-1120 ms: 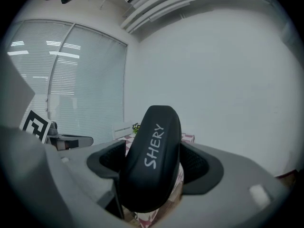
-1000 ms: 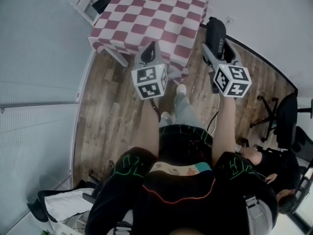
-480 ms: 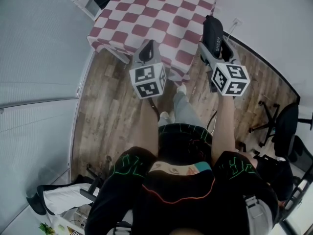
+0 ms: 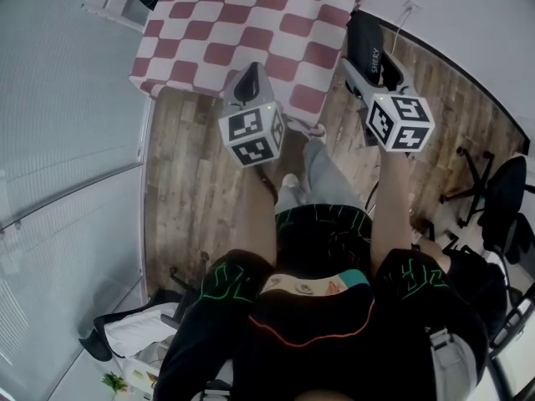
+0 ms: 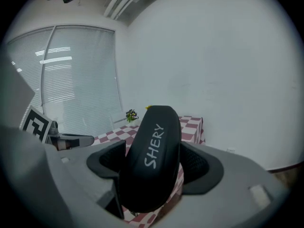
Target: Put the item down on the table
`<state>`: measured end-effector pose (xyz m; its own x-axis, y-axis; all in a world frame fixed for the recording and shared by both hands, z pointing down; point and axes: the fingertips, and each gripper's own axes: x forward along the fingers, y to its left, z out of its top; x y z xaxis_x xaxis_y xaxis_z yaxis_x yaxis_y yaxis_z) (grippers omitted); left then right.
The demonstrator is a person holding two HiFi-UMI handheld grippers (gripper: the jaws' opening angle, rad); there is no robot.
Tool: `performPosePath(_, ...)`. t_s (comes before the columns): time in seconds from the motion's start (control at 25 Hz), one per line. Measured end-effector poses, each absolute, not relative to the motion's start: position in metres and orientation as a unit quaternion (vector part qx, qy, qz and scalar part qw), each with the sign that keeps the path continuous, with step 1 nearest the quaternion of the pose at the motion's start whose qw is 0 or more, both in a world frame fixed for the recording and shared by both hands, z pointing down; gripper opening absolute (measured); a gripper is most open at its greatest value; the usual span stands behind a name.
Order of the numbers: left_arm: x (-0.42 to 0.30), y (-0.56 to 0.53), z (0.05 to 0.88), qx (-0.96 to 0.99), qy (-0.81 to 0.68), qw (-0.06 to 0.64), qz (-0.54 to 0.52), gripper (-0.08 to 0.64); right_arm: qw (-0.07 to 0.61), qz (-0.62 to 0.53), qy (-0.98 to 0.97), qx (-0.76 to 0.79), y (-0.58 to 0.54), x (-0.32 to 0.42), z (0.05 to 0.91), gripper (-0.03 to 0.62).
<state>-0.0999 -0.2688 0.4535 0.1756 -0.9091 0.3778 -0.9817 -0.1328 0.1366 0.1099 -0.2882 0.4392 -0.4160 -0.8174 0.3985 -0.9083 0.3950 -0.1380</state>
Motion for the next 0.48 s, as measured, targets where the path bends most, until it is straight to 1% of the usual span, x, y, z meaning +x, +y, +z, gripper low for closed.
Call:
performPosePath(0.24, -0.083, -0.309, 0.458, 0.747, -0.63, 0.175, 0.122, 0.009, 0.127, 0.191, -0.824, 0.518, -0.329, 0.12, 0.456, 0.36)
performPosePath(0.48, -0.063, -0.351, 0.441, 0.752, -0.628, 0.161, 0.116, 0.009, 0.115, 0.19, -0.828, 0.516, -0.372, 0.135, 0.447, 0.36)
